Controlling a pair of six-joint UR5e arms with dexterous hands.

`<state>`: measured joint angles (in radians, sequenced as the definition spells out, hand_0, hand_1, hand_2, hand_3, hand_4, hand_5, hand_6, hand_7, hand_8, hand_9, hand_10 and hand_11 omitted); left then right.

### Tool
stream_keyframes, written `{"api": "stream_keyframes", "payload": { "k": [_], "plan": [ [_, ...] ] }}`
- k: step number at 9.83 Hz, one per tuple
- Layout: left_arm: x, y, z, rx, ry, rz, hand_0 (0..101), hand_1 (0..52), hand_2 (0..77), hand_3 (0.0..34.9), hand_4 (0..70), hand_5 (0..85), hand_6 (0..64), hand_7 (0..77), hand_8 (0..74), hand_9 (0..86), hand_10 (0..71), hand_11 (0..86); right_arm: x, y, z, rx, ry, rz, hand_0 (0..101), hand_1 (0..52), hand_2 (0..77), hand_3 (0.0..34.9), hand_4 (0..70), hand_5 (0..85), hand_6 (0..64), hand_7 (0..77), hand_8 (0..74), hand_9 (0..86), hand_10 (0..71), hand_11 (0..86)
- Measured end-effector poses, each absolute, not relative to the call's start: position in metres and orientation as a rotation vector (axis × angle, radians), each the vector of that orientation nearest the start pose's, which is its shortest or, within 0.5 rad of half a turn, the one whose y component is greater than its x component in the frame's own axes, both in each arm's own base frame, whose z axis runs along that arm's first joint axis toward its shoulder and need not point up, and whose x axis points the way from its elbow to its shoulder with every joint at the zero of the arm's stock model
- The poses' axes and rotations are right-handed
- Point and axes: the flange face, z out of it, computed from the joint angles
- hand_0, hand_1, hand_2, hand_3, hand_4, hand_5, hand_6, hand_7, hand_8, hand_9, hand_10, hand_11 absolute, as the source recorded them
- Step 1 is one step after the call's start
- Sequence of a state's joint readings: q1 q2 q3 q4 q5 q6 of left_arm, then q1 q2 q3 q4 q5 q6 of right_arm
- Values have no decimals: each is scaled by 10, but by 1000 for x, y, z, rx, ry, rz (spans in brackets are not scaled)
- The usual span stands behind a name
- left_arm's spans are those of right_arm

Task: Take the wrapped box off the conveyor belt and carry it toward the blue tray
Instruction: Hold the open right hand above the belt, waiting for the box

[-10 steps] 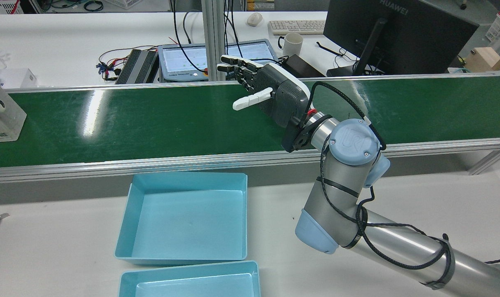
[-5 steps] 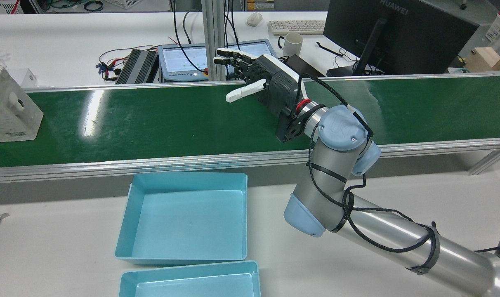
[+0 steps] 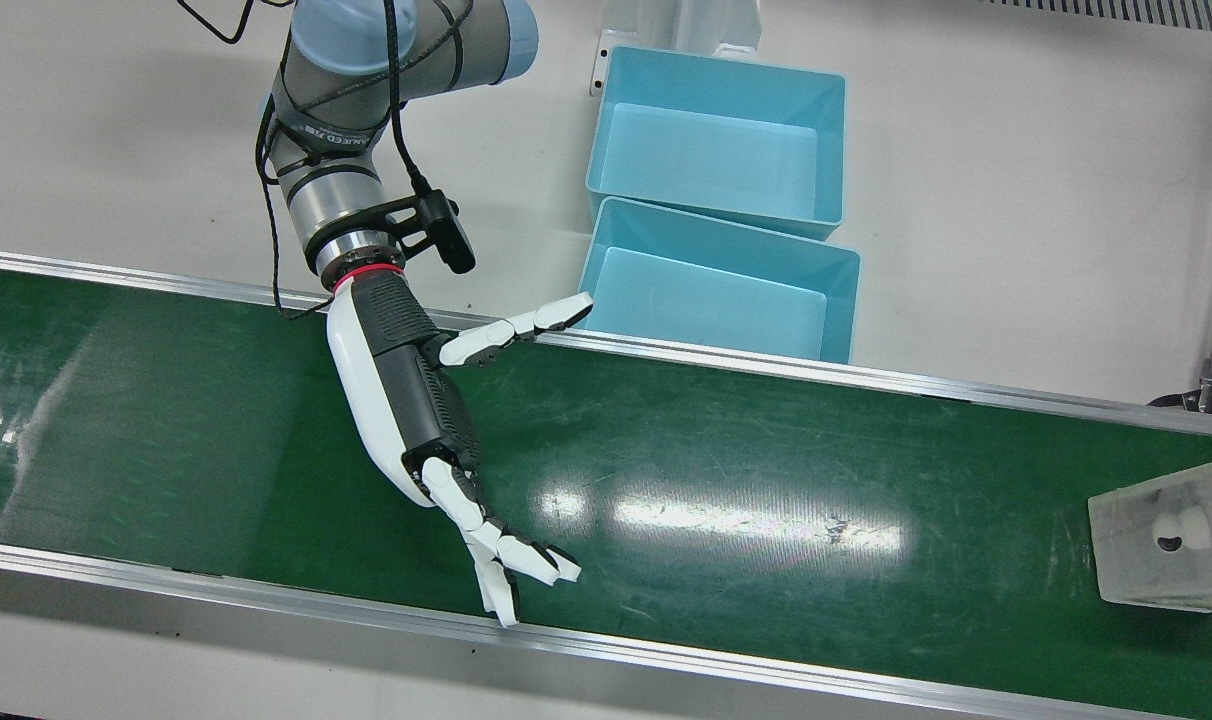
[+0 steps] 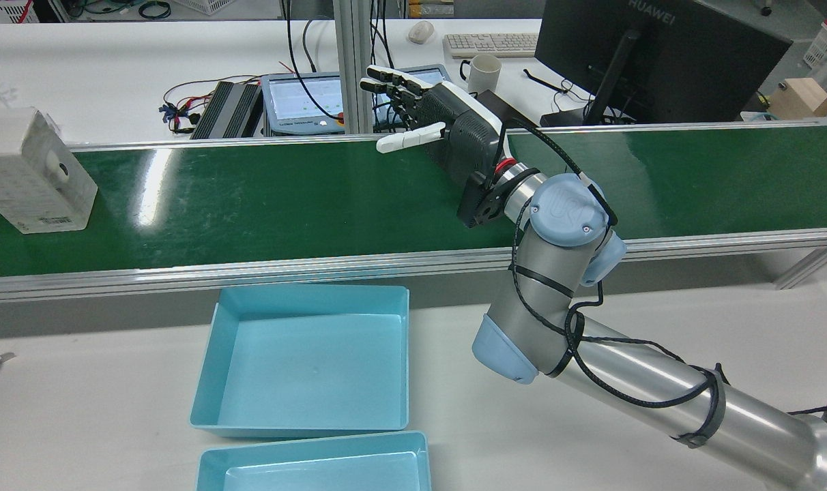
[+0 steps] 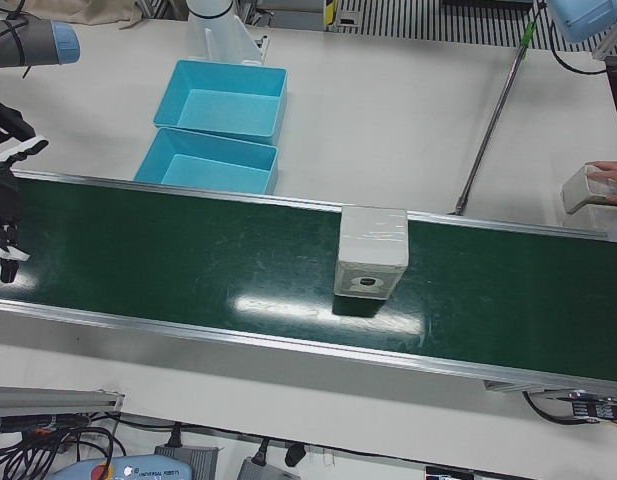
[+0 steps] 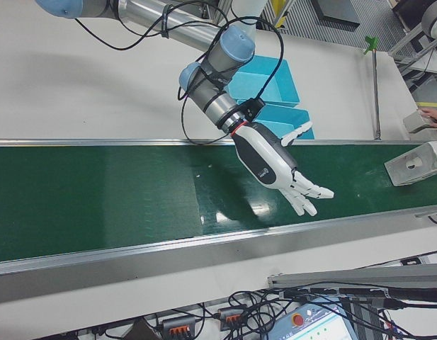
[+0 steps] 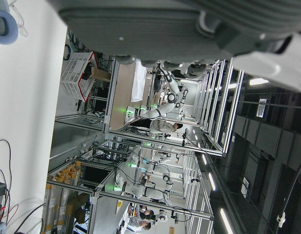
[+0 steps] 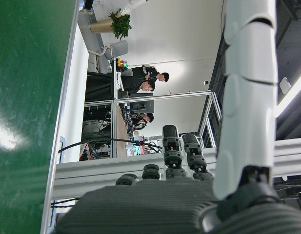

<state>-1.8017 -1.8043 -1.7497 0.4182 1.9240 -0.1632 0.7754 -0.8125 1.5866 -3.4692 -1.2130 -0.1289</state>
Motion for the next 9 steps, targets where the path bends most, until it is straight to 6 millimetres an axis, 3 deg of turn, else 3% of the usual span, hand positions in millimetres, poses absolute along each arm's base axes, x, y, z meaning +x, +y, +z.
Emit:
{"api": "stream_keyframes", "payload": {
  "k": [1,9],
  "plan": [
    [-222,-513,519,-321,2214,-2249,0,0,5,0,0,11,5,5,11,5,5,5,-384,-613,252,616,2726,-1810,477,153,60,6,98,131,76,164,16,49,0,11],
    [-222,-513,519,-321,2214,-2249,0,0,11,0,0,11,5,5,11,5,0,5,-385,-614,253,678,2683,-1796,486,147,76,5,136,136,82,185,33,60,0,11]
  ]
}}
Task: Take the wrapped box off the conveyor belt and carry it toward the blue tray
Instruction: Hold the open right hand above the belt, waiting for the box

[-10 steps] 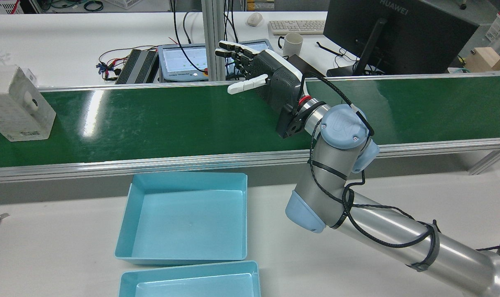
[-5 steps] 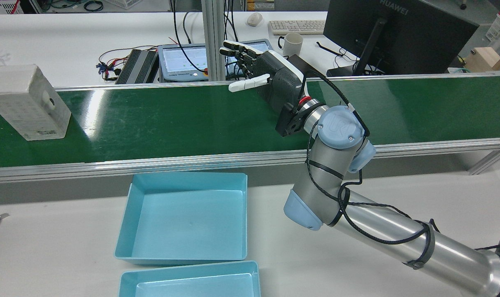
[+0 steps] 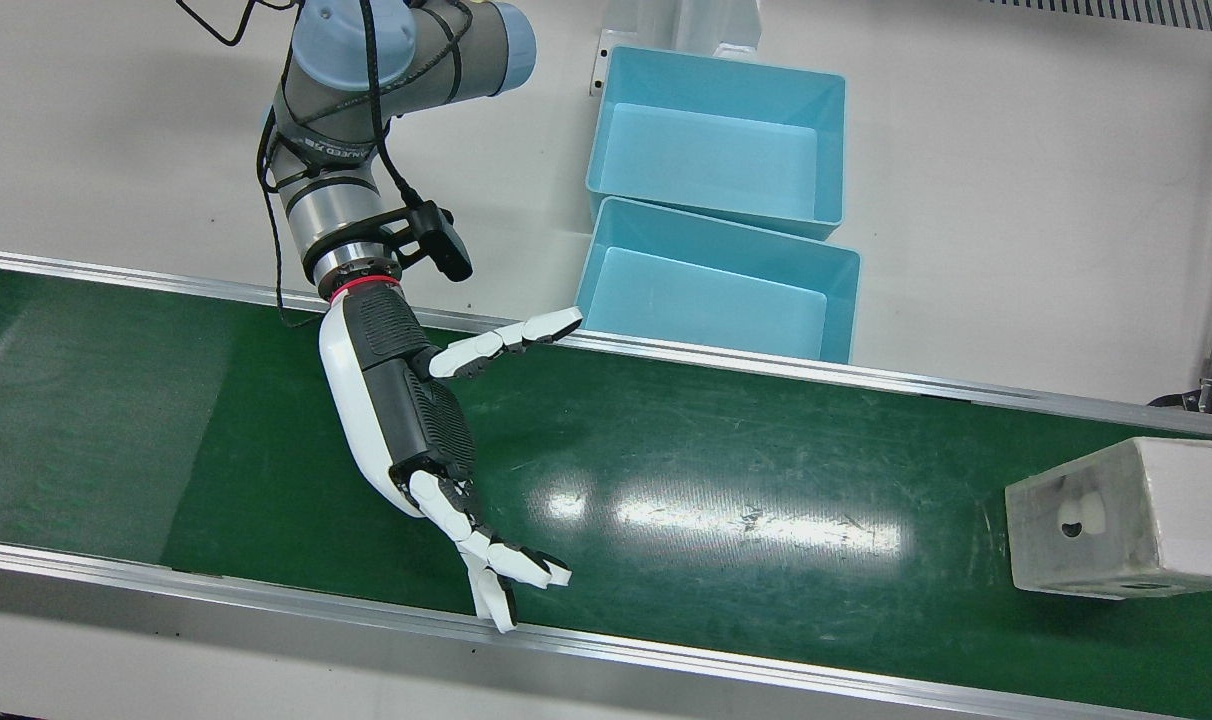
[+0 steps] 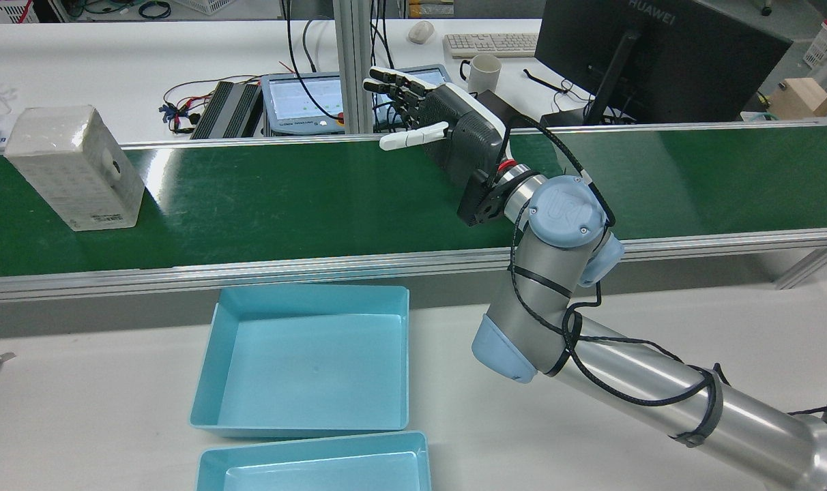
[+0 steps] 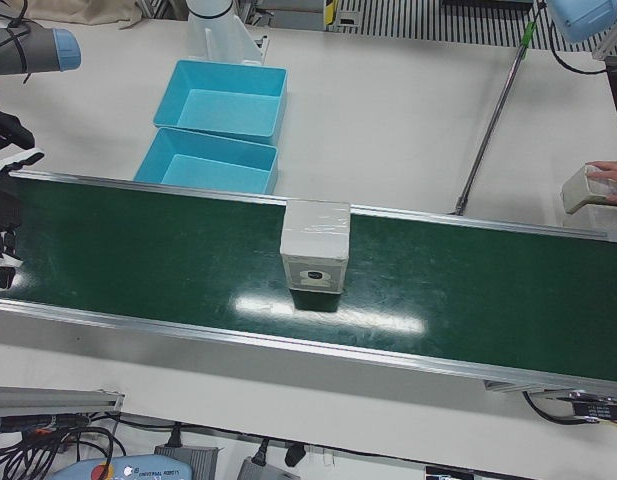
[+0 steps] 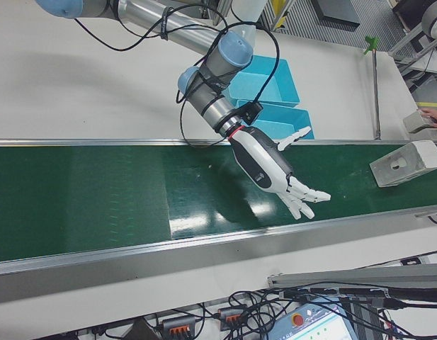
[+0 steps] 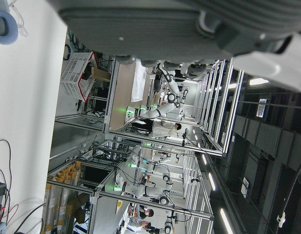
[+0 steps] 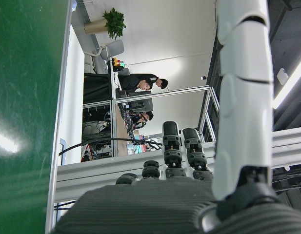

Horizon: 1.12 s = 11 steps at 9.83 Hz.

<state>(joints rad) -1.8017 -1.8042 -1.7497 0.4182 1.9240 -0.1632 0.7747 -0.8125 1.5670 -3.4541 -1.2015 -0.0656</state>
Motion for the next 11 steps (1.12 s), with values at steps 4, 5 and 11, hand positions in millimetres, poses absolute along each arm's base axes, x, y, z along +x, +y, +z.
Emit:
{"api": "stream_keyframes", "payload": {
  "k": [4,5,11],
  "plan": [
    [-222,-513,519,-321,2214,-2249,0,0,5,0,0,11,5,5,5,5,5,5,-383,-615,253,677,2678,-1791,487,147,76,0,142,142,87,196,33,65,0,11],
    [-222,-513,519,-321,2214,-2249,0,0,5,0,0,11,5,5,11,5,5,5,-382,-615,254,676,2678,-1792,485,147,76,0,142,142,87,191,33,65,0,11],
    [-222,-513,519,-321,2214,-2249,0,0,11,0,0,11,5,5,11,5,0,5,-373,-618,255,659,2675,-1786,486,142,76,0,142,153,87,202,49,65,0,11]
  ]
}}
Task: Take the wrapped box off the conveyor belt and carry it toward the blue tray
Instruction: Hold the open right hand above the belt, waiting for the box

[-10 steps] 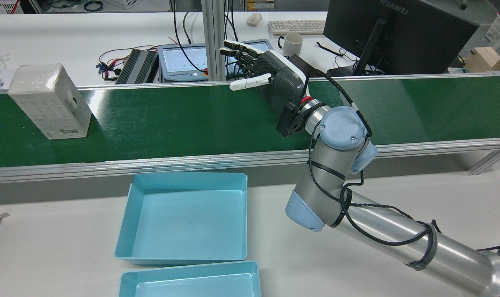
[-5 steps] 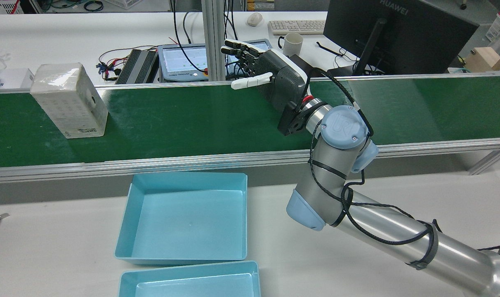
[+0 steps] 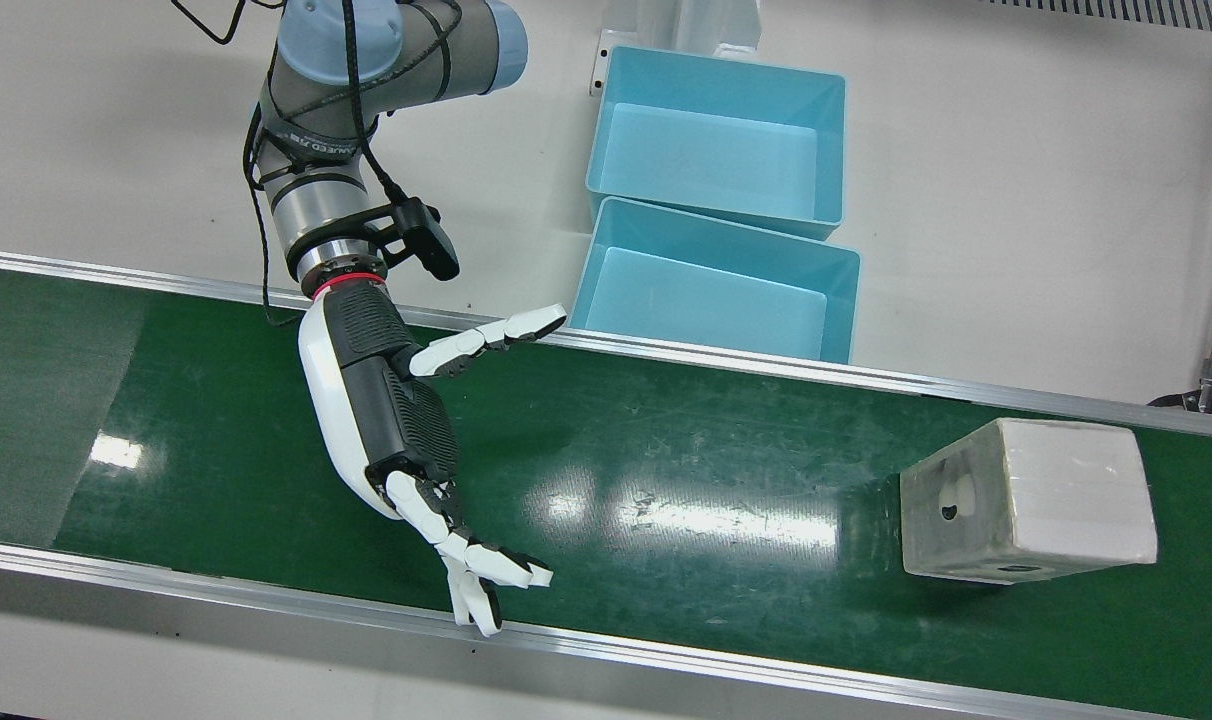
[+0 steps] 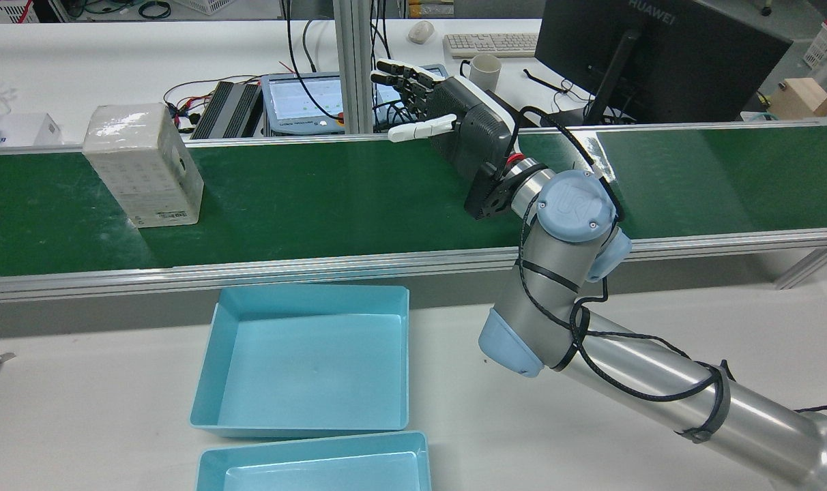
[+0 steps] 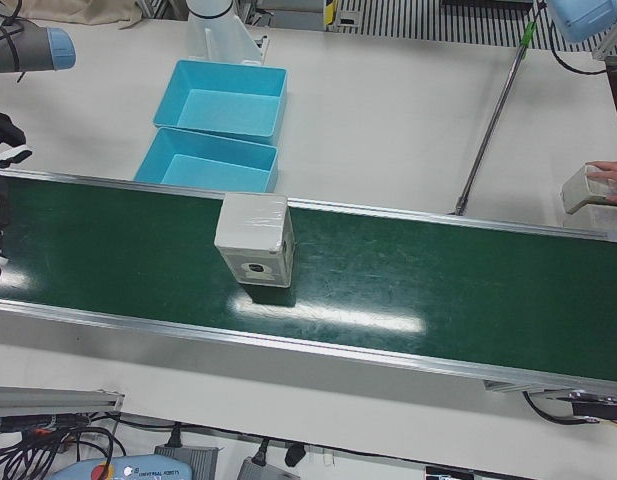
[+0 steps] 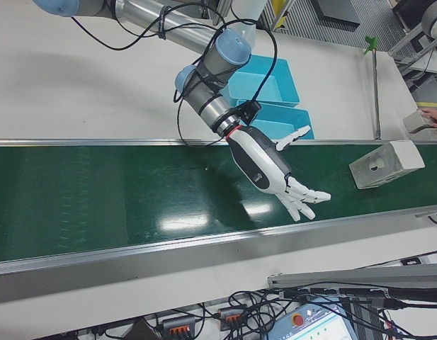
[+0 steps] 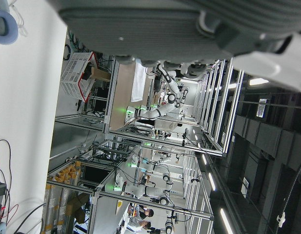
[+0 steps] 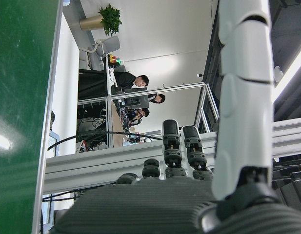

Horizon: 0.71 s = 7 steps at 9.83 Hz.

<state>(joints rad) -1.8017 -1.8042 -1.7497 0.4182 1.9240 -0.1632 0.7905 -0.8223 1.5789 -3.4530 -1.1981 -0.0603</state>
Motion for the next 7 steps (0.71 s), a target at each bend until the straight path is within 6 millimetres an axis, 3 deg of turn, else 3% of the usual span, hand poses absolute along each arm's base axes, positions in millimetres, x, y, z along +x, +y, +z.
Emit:
{"api": "stream_keyframes", "payload": {
  "k": [3,4,7],
  "plan": [
    [-222,-513,519,-321,2214,-2249,0,0,11,0,0,11,5,5,11,5,5,5,-371,-618,262,646,2675,-1803,487,142,60,0,136,153,87,180,38,65,0,11],
    [-222,-513,519,-321,2214,-2249,0,0,11,0,0,11,5,5,11,5,5,5,-371,-618,265,640,2676,-1809,483,120,38,0,98,142,71,175,38,54,0,11],
    [-222,-513,519,-321,2214,-2249,0,0,5,0,0,11,5,5,11,5,5,5,-387,-609,265,649,2692,-1820,476,120,38,0,93,125,71,169,27,44,0,11]
  ]
}}
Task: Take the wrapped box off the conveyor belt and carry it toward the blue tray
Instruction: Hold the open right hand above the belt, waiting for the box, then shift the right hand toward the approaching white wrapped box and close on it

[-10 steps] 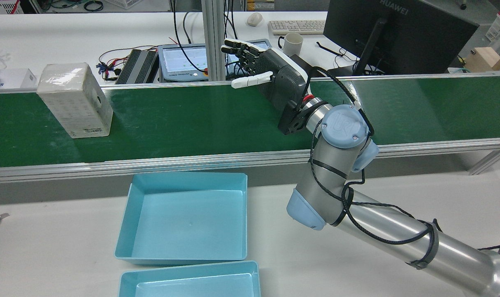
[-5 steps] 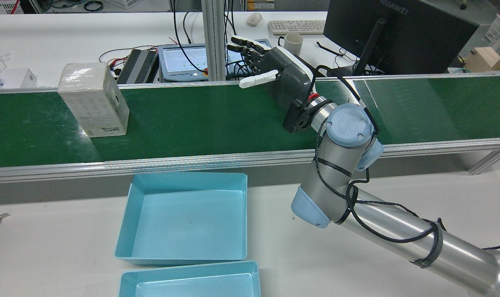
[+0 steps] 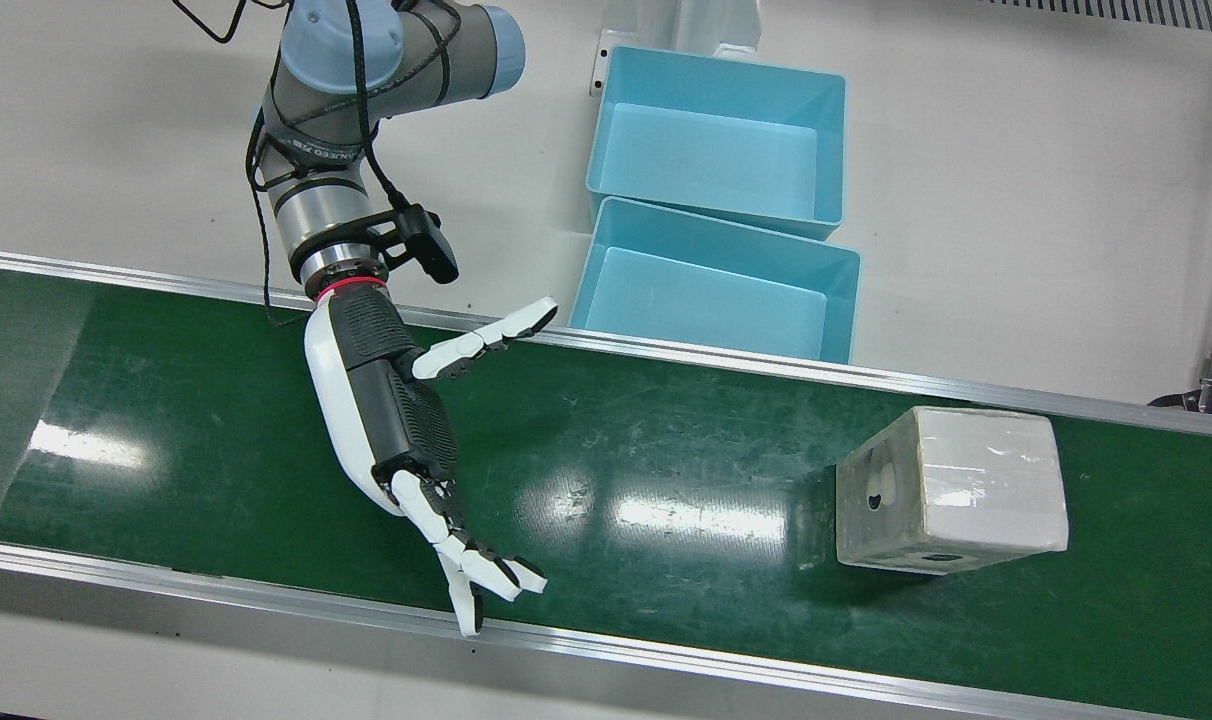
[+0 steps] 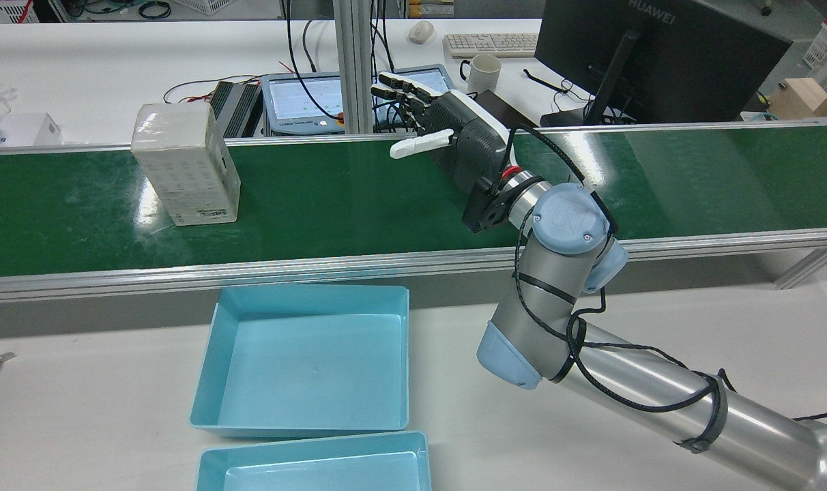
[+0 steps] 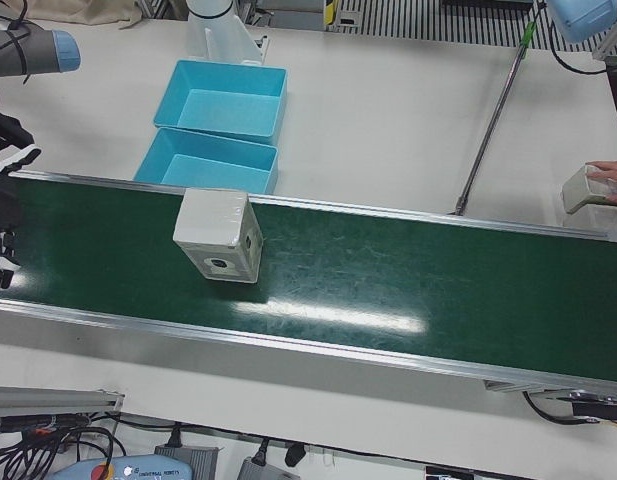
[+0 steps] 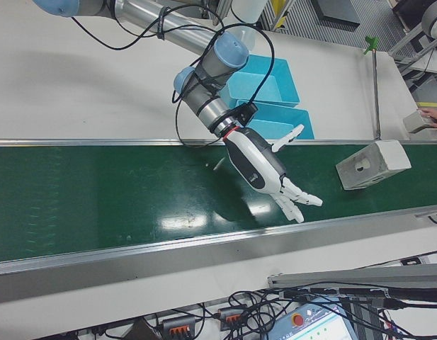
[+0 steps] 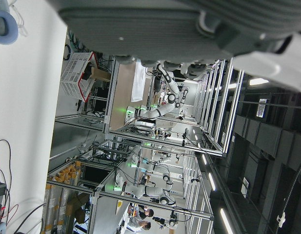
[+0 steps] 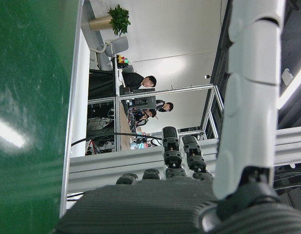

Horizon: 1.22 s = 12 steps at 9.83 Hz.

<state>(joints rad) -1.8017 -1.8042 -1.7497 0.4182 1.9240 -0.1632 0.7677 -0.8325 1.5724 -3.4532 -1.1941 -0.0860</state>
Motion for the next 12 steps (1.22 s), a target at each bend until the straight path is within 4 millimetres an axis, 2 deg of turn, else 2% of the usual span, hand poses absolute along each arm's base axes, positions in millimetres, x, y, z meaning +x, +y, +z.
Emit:
{"api": "stream_keyframes", "payload": {
  "k": [1,3,5,6,7,12],
  "plan": [
    [-222,-513,519,-321,2214,-2249,0,0,5,0,0,11,5,5,11,5,5,5,-396,-603,263,658,2700,-1820,475,131,33,0,93,120,55,142,0,22,0,11],
    [-222,-513,519,-321,2214,-2249,0,0,11,0,0,11,5,5,5,5,5,5,-408,-594,260,670,2704,-1818,476,131,27,0,93,115,55,147,0,22,0,11],
    [-222,-513,519,-321,2214,-2249,0,0,11,0,0,11,5,5,5,5,5,5,-411,-591,260,666,2699,-1819,476,120,16,0,76,109,55,142,0,22,0,11],
    [-222,-513,519,-321,2214,-2249,0,0,11,0,0,11,5,5,5,5,5,5,-411,-591,260,659,2696,-1818,472,115,16,0,71,109,33,131,0,16,0,11],
    [-222,-513,519,-321,2214,-2249,0,0,11,0,0,11,5,5,11,5,0,5,-411,-591,260,651,2693,-1819,471,115,16,0,44,109,38,104,0,16,0,11],
    [-222,-513,519,-321,2214,-2249,0,0,11,0,0,11,5,5,5,5,5,5,-420,-590,256,599,2711,-1826,473,125,16,0,54,109,38,104,0,11,0,11]
  ]
}}
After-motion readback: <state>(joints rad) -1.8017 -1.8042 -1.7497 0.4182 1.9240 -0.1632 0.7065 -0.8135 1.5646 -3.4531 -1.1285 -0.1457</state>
